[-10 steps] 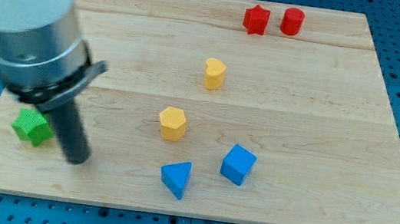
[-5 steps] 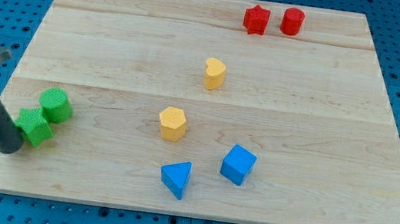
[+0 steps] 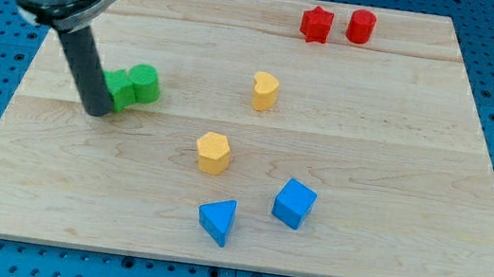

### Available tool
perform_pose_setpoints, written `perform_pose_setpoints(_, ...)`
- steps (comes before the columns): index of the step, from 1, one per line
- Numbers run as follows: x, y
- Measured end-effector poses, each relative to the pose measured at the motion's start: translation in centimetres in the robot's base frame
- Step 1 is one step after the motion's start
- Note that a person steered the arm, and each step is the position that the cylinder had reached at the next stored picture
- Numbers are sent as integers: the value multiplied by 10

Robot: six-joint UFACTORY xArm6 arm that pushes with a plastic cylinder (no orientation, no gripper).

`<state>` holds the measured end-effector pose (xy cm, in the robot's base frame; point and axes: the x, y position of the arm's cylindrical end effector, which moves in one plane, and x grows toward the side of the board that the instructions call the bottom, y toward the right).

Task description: Push green blocks towards top center

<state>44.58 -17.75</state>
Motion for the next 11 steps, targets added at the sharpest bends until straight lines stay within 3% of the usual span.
perform_pose_setpoints(6, -123, 101)
perform_pose_setpoints(8, -170, 103)
perform_pose_setpoints(9, -164, 98)
perform_pose_setpoints(11, -187, 35)
